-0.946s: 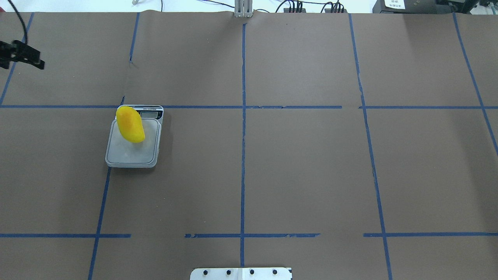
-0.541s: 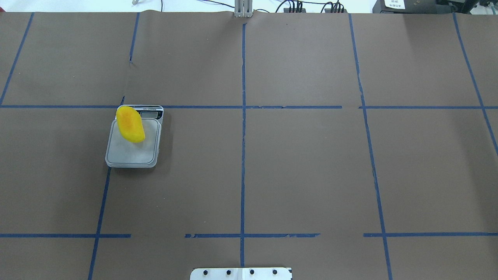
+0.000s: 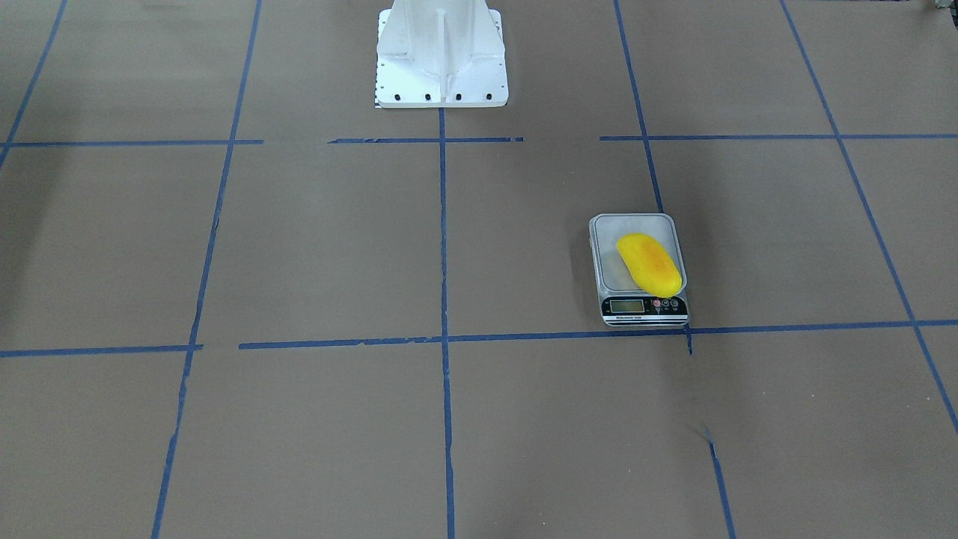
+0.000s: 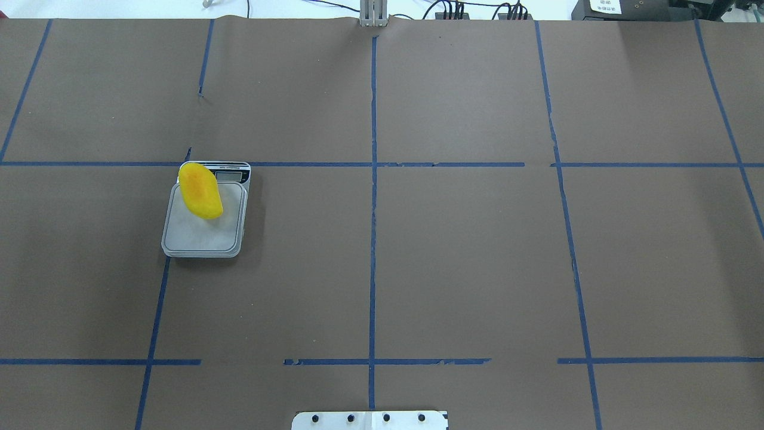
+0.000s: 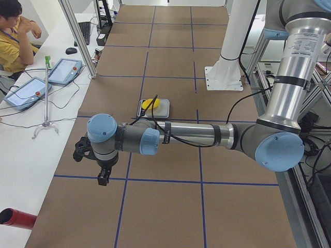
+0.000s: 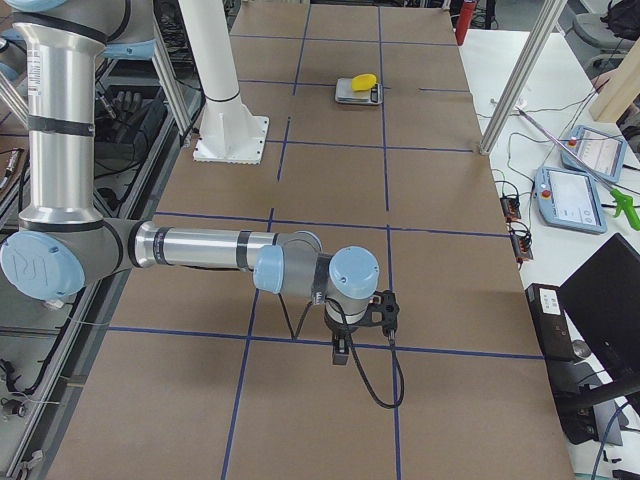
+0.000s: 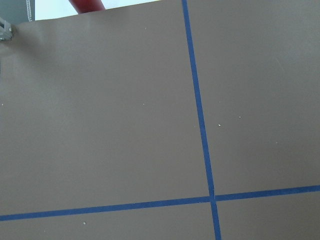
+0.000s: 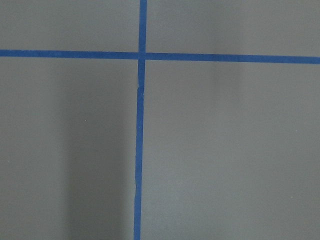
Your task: Weigh mango
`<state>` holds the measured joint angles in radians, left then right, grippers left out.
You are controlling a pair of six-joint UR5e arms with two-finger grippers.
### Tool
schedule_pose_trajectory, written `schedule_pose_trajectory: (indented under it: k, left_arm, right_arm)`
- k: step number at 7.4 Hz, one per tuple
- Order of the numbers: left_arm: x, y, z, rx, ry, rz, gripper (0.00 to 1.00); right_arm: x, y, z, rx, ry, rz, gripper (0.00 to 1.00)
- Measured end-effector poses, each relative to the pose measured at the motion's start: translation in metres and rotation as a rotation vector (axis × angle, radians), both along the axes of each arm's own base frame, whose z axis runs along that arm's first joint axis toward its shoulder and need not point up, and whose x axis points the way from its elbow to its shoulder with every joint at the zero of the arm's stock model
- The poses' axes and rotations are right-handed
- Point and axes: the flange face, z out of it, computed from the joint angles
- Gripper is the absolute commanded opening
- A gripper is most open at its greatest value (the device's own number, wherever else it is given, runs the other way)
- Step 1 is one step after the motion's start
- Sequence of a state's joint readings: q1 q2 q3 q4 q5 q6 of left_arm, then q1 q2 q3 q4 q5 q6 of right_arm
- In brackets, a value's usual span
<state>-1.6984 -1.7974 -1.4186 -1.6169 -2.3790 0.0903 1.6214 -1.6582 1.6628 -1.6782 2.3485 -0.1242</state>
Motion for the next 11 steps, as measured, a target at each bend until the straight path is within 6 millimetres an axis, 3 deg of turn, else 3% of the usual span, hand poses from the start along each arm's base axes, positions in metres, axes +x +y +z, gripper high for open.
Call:
schedule_pose_trajectory:
  k: [2, 4, 6, 11]
  left_arm:
    - [0.009, 0.012, -0.019, -0.038, 0.020, 0.000, 1.00]
    - [0.056, 0.057, 0.008, -0.064, 0.019, 0.071, 1.00]
    - [0.075, 0.082, 0.024, -0.060, 0.022, 0.108, 1.00]
    - [0.074, 0.084, 0.004, -0.027, 0.010, 0.107, 1.00]
  right_arm:
    - [0.000, 0.000, 0.000, 0.000, 0.000, 0.000, 1.00]
    - [0.000, 0.000, 0.000, 0.000, 0.000, 0.000, 1.00]
    - [0.000, 0.000, 0.000, 0.000, 0.000, 0.000, 1.00]
    - [0.000, 0.000, 0.000, 0.000, 0.000, 0.000, 1.00]
